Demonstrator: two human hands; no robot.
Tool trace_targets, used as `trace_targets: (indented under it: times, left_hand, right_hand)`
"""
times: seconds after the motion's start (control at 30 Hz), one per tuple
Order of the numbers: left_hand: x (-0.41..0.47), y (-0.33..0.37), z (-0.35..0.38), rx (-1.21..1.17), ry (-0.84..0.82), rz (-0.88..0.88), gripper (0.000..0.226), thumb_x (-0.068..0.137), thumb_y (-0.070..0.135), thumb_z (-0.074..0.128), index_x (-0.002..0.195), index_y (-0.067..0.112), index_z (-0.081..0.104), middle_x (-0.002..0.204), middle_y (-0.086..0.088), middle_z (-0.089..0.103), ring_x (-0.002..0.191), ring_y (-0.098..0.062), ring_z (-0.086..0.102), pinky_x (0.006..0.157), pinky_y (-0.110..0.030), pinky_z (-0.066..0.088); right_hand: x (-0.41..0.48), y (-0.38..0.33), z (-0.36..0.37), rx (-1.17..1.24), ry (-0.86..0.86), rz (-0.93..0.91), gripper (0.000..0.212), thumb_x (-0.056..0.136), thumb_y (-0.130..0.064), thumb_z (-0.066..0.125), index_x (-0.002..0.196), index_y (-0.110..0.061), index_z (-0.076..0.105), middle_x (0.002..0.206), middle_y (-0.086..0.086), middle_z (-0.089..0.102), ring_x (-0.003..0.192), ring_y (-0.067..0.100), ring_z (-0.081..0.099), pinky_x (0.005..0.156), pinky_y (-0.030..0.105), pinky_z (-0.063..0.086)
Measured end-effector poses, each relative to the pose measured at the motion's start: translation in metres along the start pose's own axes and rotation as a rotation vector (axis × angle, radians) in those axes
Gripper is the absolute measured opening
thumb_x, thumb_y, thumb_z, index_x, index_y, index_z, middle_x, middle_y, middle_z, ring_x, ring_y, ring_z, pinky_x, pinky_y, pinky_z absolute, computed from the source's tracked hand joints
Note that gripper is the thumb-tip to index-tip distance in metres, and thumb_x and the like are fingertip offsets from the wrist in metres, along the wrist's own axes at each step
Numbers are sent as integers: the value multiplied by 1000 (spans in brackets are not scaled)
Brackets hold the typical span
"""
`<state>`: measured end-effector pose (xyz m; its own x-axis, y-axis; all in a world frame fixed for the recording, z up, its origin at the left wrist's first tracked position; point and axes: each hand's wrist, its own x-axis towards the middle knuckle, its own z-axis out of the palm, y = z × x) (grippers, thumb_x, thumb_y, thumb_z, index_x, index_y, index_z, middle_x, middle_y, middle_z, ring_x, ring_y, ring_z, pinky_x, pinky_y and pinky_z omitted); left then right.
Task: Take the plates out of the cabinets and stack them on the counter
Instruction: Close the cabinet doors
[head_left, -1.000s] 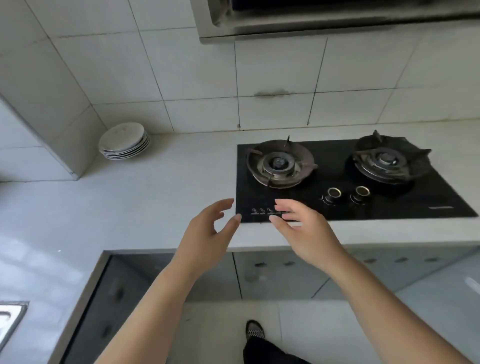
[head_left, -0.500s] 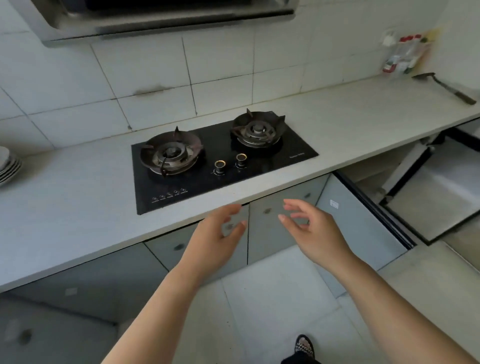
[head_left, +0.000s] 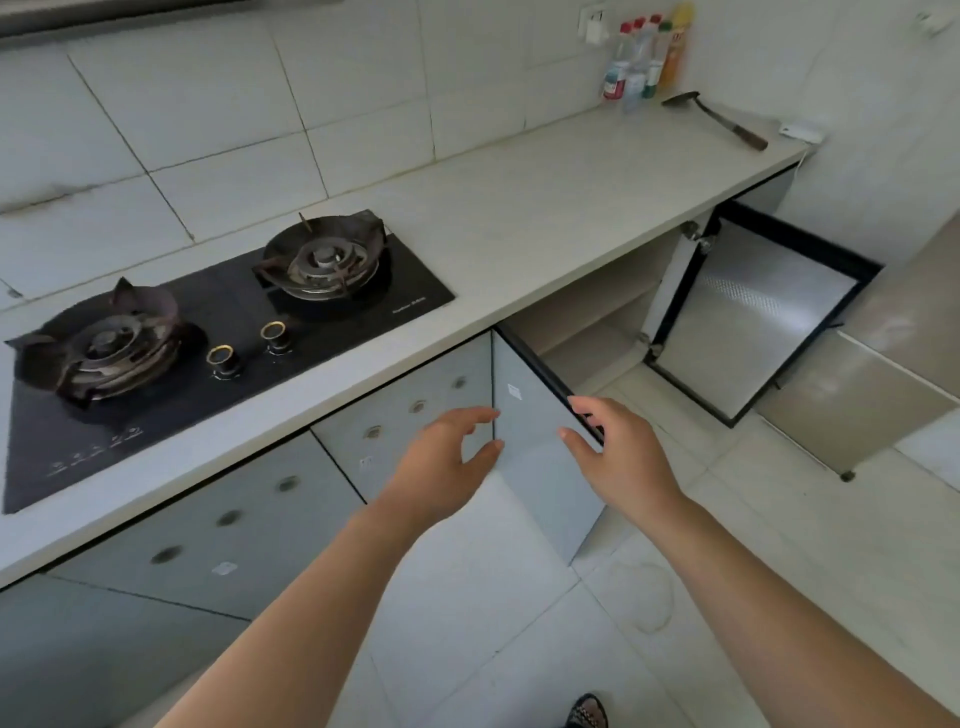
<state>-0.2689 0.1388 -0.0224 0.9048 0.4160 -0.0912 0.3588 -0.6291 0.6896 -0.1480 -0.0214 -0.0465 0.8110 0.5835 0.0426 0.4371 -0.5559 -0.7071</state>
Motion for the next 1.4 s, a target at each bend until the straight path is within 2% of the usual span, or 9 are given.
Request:
trace_targets:
  times: [0.17, 0.3, 0.43, 0.53, 0.8, 0.93, 1.1, 1.2, 1.4]
  left_hand:
    - [51, 19, 54, 144, -48, -43, 38, 92, 34, 52, 129, 30, 49, 136, 8, 51, 124, -11, 48, 103, -26, 38]
    - [83, 27, 79, 177, -82, -52, 37, 91, 34, 53, 128, 31, 50, 136, 9, 50, 124, -11, 47, 103, -21, 35]
    - [114, 24, 103, 181, -123, -47, 36, 91, 34, 54, 127, 31, 51, 135, 10, 51, 121, -9, 49, 95, -14, 31]
    - [140, 14, 122, 208, -150, -31, 36, 92, 34, 53, 127, 31, 51, 136, 11, 51, 123, -10, 48, 98, -17, 33]
    - [212, -26, 165, 373, -273, 105, 46, 93, 41, 48, 138, 35, 37, 149, 14, 33, 138, -8, 27, 108, -24, 30]
    - [239, -45, 177, 429, -376, 155, 53, 90, 45, 51, 140, 33, 36, 151, 12, 31, 142, -10, 20, 112, -28, 25]
    - [254, -52, 188, 439, -385, 193, 48, 89, 43, 54, 135, 31, 45, 147, 11, 38, 141, -10, 23, 111, -27, 26]
    - [260, -46, 196, 413, -362, 168, 40, 91, 43, 51, 130, 32, 50, 143, 13, 42, 140, -8, 24, 110, -27, 29]
    - [288, -27, 208, 355, -372, 140, 37, 93, 41, 47, 129, 34, 51, 138, 14, 46, 136, -7, 27, 103, -25, 35]
  right_hand:
    - [31, 66, -22, -64, -21, -17, 42, 90, -27, 59, 128, -11, 53, 125, 5, 59, 116, 20, 54, 91, 19, 37]
    - [42, 104, -21, -77, -44, 9, 40, 89, -25, 61, 125, -9, 55, 120, 5, 62, 110, 22, 57, 86, 17, 36]
    - [54, 133, -6, -69, -97, 49, 42, 90, -28, 59, 128, -12, 52, 124, 2, 60, 113, 20, 56, 92, 22, 42]
    - [69, 149, 9, -65, -120, 78, 43, 90, -28, 59, 130, -14, 51, 124, 1, 59, 113, 19, 55, 94, 26, 46]
    - [95, 188, 46, -151, -178, 176, 39, 92, -32, 53, 129, -22, 48, 121, -6, 56, 109, 16, 52, 84, 26, 46]
    - [96, 203, 56, -175, -199, 243, 39, 91, -30, 54, 128, -17, 51, 122, -3, 58, 109, 20, 56, 83, 26, 44]
    - [98, 211, 58, -155, -189, 284, 35, 89, -23, 59, 122, -13, 58, 119, 0, 62, 105, 22, 60, 86, 27, 44]
    - [105, 215, 51, -169, -192, 296, 32, 89, -21, 58, 120, -16, 59, 115, -2, 62, 100, 20, 60, 81, 24, 44]
    - [132, 236, 29, -220, -174, 315, 29, 91, -21, 55, 120, -19, 59, 109, -4, 61, 99, 19, 57, 78, 29, 50]
